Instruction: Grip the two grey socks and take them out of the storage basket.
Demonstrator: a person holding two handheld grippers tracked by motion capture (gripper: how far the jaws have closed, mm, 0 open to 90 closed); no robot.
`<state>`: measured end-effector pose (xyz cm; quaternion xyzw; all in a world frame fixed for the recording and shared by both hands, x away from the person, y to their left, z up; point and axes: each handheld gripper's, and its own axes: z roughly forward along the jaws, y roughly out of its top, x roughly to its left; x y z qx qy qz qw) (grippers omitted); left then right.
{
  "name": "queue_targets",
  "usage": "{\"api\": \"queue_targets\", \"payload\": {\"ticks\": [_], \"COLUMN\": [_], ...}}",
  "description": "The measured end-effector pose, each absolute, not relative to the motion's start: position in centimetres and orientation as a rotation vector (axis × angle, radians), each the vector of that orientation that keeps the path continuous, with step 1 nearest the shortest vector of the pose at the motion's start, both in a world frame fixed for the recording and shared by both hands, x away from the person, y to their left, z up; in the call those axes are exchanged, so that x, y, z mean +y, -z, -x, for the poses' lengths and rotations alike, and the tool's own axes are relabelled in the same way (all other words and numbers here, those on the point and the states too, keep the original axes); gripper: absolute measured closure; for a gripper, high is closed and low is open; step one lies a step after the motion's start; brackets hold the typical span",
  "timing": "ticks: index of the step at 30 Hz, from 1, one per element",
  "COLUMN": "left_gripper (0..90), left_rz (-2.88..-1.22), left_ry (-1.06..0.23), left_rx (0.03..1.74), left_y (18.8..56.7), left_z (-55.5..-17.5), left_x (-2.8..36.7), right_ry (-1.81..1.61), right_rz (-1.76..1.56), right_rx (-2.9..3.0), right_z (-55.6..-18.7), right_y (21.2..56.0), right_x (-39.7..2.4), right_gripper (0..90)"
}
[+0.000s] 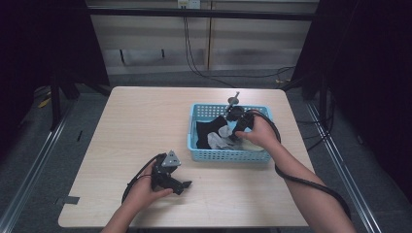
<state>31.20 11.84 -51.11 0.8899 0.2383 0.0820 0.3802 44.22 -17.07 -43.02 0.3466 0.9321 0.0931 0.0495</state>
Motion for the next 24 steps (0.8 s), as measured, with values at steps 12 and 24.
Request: {"api": "queue_targets", "payload": {"ticks": [12, 24], "left_gripper": [2.4, 2.4], "left_rz": [-2.274, -2.274], "left_ry": [-0.211, -0.209], "left_rx": [0.609, 0.61], "left_y": [51.1, 51.1], "left_z": [-31.2, -31.2], "left_x": [11.8, 11.8], "right_ry": [-0.3, -0.31], "right_rz": [-1.063, -1.102], "right_rx": [2.89, 2.933], "right_z": [-44.0, -43.7], "right_y": [42.7, 44.1], "right_x": [-17.5, -17.2], "right_gripper": [88.0, 68.0]}}
